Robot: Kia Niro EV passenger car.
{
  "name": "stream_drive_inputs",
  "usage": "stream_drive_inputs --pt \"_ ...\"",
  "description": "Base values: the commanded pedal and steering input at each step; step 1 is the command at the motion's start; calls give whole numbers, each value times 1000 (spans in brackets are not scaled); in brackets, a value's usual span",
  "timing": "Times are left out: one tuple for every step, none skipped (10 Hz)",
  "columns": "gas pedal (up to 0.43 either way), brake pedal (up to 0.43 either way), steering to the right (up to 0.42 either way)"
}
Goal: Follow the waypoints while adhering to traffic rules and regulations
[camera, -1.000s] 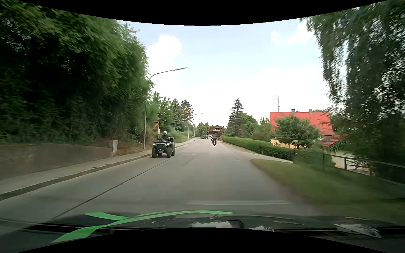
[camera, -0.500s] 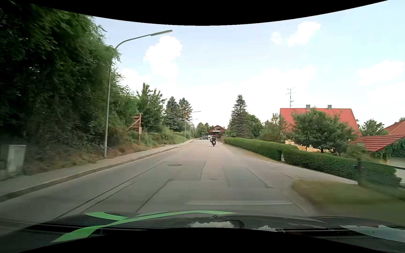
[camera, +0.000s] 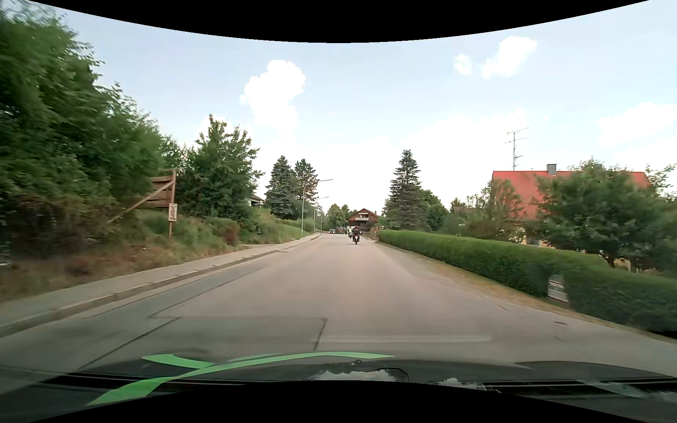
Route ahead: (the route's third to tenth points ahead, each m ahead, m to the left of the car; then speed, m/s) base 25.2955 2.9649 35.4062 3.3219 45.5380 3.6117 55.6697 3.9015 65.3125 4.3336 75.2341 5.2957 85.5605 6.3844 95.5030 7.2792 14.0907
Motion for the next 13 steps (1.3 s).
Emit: stream_drive_inputs --pt "130 0 -1" --pt "130 0 -2" --pt "138 0 -4" --pt "138 0 -5" --pt "138 0 -6" --pt "138 0 -6" --pt "157 0 -6" --pt "157 0 -7" --pt "169 0 -7" --pt "177 0 -7" --pt "177 0 -7" --pt "177 0 -7" --pt "177 0 -7"
